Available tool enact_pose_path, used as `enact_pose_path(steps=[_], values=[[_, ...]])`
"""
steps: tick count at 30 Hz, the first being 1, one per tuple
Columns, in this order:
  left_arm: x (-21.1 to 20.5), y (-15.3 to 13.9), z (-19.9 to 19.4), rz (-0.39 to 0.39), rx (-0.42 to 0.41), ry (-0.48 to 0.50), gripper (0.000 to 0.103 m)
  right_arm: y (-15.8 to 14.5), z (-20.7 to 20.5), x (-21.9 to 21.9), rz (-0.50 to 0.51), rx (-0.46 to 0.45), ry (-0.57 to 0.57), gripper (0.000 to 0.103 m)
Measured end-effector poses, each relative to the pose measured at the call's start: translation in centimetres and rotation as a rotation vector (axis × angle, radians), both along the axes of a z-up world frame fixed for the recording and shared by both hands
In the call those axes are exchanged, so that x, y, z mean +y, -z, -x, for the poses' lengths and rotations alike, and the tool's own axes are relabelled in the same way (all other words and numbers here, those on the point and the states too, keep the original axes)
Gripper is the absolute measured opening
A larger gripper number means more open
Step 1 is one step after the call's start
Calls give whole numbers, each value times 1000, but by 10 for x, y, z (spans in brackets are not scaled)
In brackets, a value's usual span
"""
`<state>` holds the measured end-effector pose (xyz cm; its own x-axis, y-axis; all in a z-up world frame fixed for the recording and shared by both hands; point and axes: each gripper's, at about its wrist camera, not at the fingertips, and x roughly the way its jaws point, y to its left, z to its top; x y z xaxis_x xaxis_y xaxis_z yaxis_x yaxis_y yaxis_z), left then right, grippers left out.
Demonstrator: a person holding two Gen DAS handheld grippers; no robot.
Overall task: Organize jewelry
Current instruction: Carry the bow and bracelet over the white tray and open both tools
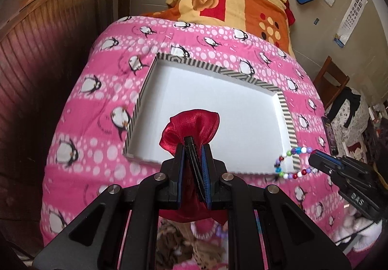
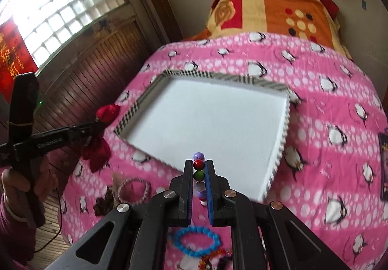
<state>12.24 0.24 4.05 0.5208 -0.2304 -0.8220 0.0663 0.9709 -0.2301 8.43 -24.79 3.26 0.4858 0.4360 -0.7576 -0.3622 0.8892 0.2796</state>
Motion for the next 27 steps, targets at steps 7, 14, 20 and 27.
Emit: enact_pose_path(steps=[7,14,20,27], values=[[2,14,-32,-45,19,-26,12,2,-26,39,2,-6,-54,8],[8,42,-56,-99,71,-54,12,20,-46,85,-8,36,-127,8],[10,66,-70,-134,114,-72,12,43,-71,106,-2,81,-142,8],[6,82,-78,-165,135,-70,12,85,-104,94,45,175,-67,8]])
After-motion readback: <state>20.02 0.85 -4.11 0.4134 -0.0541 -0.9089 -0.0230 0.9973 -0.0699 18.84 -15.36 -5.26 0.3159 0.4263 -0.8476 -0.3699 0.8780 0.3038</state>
